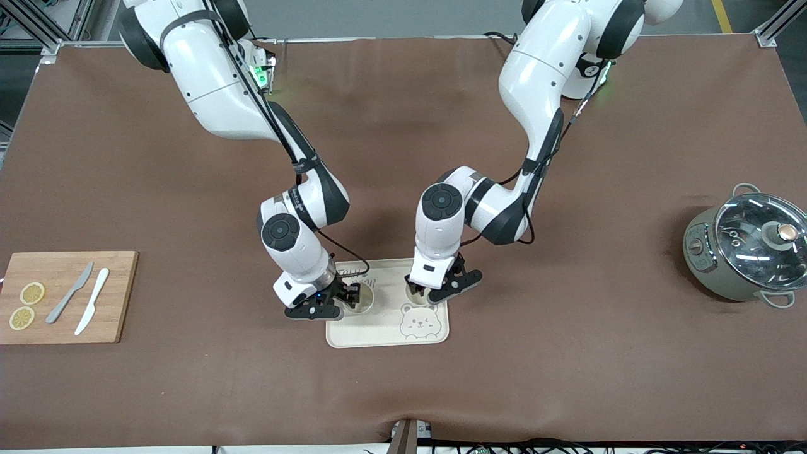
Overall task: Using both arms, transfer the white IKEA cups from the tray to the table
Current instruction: 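Close the right gripper and the left gripper on the cup rims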
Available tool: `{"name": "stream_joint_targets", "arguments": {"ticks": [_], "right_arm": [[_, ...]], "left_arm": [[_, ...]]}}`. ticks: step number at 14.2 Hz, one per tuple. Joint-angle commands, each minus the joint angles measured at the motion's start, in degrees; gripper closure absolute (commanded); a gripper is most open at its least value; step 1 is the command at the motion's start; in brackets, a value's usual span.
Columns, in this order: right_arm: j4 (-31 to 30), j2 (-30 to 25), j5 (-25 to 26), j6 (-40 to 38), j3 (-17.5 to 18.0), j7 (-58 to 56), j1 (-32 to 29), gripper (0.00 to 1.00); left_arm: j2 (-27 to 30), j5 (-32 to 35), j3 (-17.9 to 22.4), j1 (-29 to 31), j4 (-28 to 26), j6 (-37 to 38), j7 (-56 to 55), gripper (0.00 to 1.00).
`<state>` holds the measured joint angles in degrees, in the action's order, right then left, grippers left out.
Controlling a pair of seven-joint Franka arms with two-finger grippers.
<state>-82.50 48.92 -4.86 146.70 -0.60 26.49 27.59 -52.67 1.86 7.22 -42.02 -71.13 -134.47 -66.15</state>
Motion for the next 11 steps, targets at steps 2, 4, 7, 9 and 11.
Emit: {"name": "stream_joint_targets", "arguments": {"ticks": [2,4,7,9,11], "right_arm": [[1.3,0.5,-0.1,-0.5,-0.5,0.8,1.3,1.00],[1.2,0.5,0.0,-0.4,-0.5,0.8,1.3,1.00],[1.2,0.4,0.2,-0.3,-0.6,0.8,1.4,1.00],[1.2,0.5,0.1,-0.3,-0.6,0.8,1.3,1.00],[1.2,0.4,0.1,-0.5,-0.6,0.8,1.3,1.00]], "left_arm": [[-0.5,1.3,0.9,-0.6,1.4,-0.3,-1.8,0.89],[-0.2,1.3,1.1,-0.4,1.5,-0.4,-1.7,1.00],[0.3,1.3,0.9,-0.1,1.4,-0.4,-1.7,1.00],[1.8,1.2,1.1,0.2,1.4,0.4,-1.8,1.00],[4.1,1.0,2.1,0.4,1.2,1.5,-1.4,1.00]]}}
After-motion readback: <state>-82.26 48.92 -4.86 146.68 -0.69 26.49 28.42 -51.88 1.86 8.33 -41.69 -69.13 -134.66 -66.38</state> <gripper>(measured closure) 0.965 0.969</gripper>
